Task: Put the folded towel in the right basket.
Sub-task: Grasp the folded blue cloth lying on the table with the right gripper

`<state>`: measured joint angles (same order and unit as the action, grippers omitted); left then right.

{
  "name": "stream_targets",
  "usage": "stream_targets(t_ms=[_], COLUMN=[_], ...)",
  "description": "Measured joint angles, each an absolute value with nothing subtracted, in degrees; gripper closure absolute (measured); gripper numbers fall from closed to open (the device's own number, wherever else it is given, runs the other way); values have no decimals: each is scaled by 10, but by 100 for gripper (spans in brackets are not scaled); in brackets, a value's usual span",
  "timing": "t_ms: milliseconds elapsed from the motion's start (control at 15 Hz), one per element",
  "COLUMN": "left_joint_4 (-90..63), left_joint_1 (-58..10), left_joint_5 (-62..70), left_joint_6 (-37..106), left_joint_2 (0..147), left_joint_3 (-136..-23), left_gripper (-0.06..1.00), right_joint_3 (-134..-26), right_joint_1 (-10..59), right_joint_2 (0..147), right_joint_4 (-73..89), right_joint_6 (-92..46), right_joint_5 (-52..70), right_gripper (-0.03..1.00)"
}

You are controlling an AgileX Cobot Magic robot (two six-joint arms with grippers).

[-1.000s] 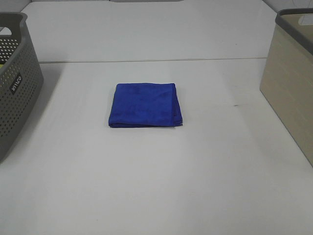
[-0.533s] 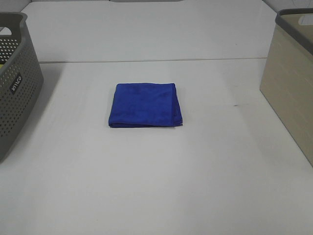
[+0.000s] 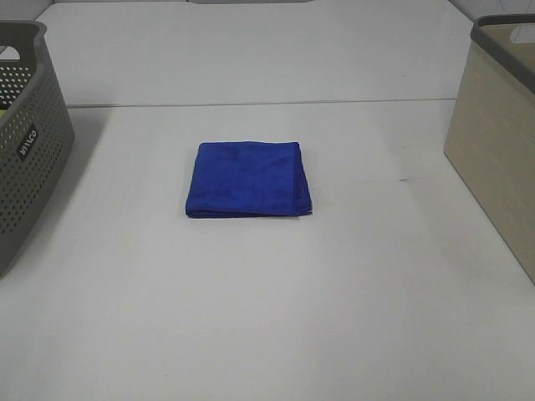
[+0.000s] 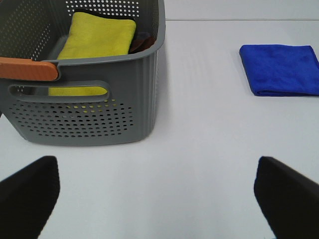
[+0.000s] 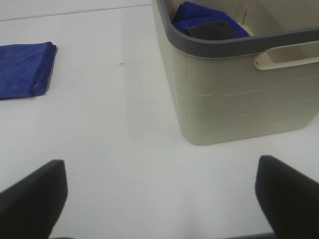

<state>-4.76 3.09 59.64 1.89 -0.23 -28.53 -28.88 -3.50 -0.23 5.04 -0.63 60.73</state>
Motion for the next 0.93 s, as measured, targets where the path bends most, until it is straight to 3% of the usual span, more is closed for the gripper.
stream_targets(t_ms=[933], left_joint_4=[-48], left_joint_1=[31], left_joint_5=[596], left_joint_6=[19], left_joint_2=[-2], left_joint_3=[-285], left_gripper=[-4], right_joint_3=[-289], right_joint_1=[-35], right_joint_2=[-2], right_joint_4=[52], right_joint_6=[-6], right_joint_5=[607], right_gripper=[0])
